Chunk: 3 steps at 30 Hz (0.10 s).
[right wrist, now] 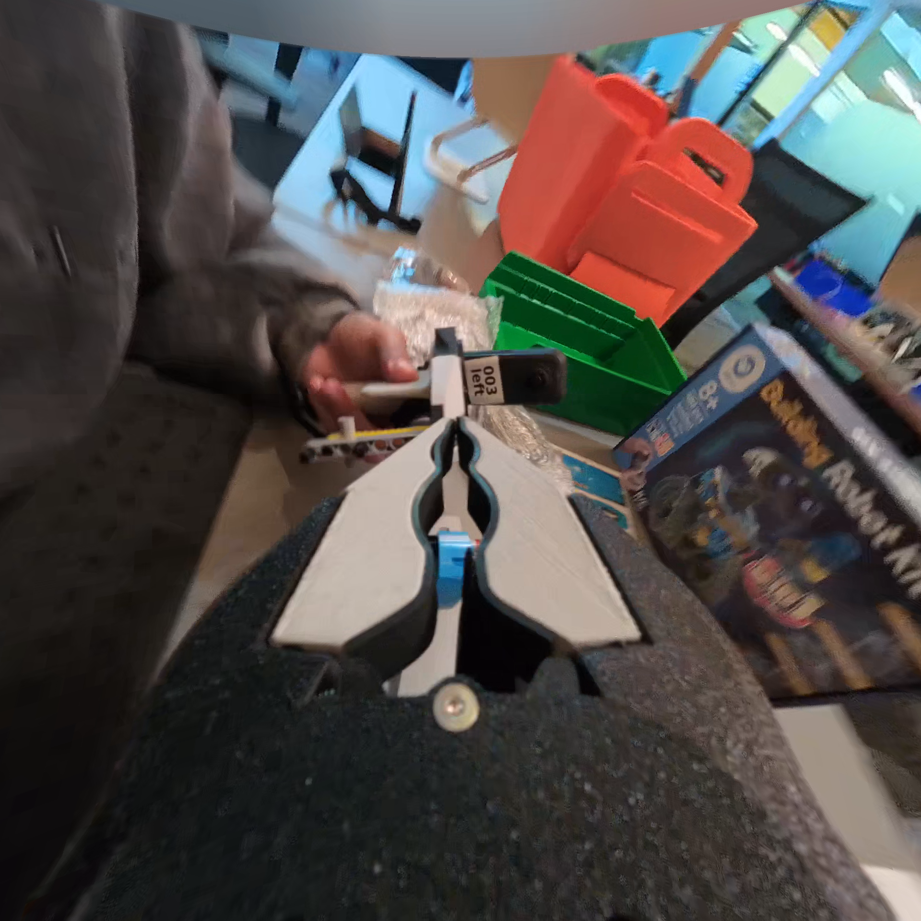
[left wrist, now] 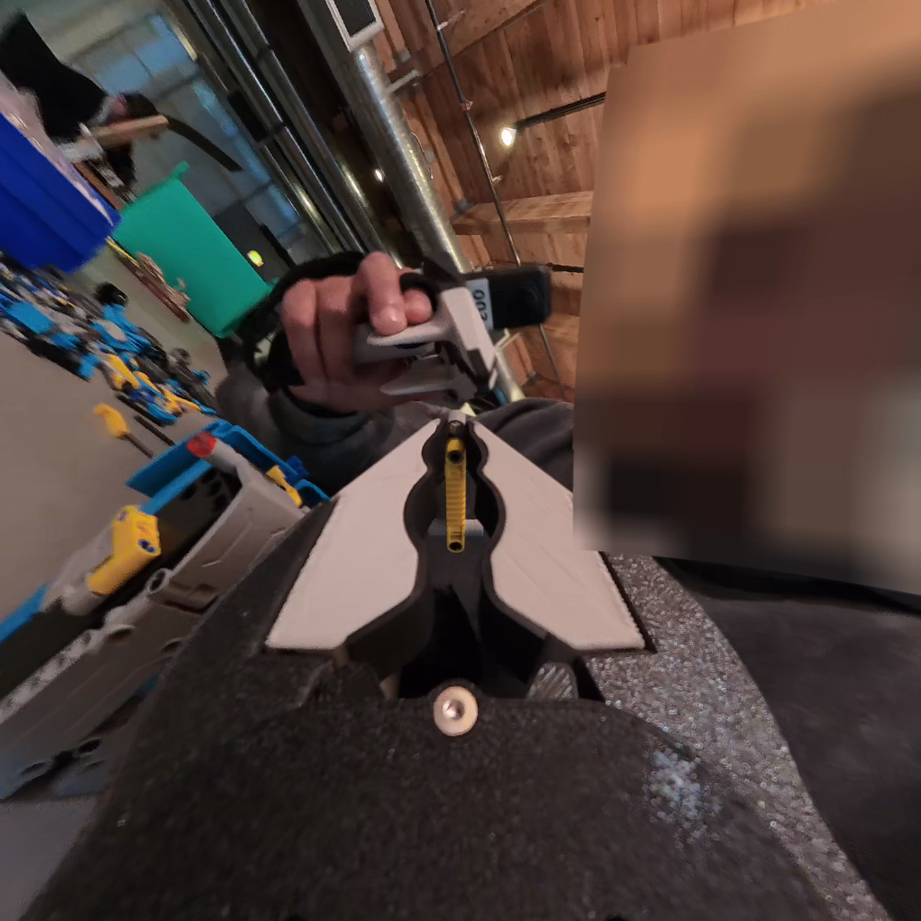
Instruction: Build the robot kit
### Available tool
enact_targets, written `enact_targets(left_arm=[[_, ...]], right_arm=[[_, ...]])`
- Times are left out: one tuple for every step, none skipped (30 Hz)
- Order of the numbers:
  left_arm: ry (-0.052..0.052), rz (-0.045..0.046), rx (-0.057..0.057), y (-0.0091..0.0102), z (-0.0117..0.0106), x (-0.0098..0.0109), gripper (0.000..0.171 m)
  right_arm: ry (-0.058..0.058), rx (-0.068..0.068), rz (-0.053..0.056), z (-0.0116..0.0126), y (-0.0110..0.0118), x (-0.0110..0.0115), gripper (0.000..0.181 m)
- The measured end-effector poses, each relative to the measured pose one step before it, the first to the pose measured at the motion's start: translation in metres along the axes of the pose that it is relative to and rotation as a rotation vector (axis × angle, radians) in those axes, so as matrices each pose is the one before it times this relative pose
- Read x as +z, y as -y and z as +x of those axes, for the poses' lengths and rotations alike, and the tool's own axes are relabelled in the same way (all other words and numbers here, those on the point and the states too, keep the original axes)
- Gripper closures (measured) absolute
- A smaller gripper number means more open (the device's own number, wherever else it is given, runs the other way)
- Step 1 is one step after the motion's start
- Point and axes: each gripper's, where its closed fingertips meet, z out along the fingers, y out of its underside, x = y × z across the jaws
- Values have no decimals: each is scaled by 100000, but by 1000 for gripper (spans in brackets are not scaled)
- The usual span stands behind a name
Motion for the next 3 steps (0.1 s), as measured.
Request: enact_targets(left_arm=[[1387, 751, 2877, 231, -26, -204, 166], [355, 634, 556, 176, -18, -125, 166], [-85, 558, -309, 102, -42, -56, 166]], right_arm=[[1800, 11476, 2892, 305, -254, -412, 178], [3148, 12463, 1257, 131, -594, -169, 174], [3443, 11274, 2235, 16, -538, -15, 165]])
